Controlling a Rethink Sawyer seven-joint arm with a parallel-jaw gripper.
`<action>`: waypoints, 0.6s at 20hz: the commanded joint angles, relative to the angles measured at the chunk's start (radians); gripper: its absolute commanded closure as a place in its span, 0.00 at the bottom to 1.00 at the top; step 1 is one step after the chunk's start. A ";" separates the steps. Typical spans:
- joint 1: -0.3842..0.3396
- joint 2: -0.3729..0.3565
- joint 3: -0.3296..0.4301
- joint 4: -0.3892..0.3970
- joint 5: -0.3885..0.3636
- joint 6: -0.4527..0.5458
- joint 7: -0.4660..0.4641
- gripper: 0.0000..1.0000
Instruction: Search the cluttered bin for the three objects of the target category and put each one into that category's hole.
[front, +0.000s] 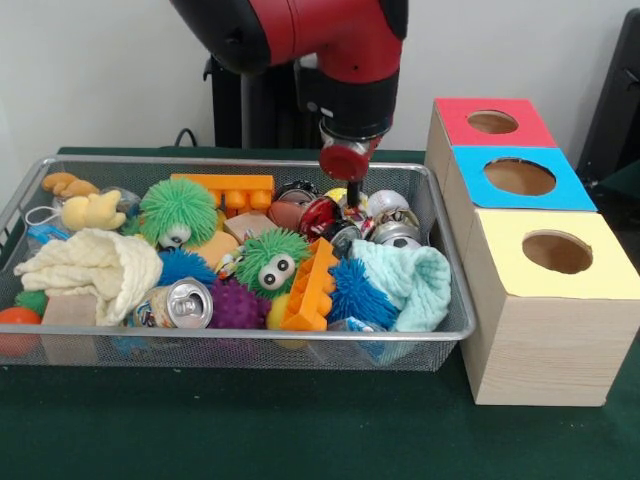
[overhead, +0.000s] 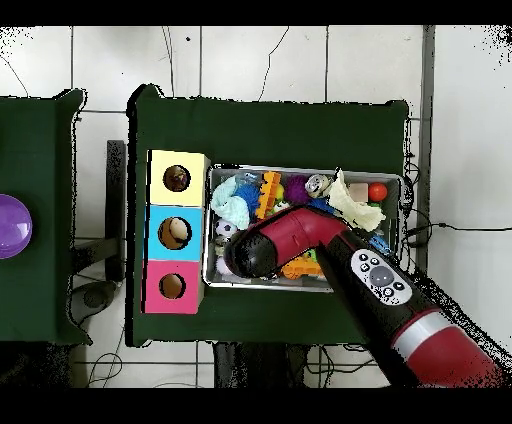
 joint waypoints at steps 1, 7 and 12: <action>-0.045 -0.121 0.094 0.052 0.101 0.102 -0.144 1.00; -0.045 -0.108 0.100 0.041 0.105 0.066 -0.144 1.00; -0.050 -0.115 0.117 0.059 0.116 0.031 -0.120 1.00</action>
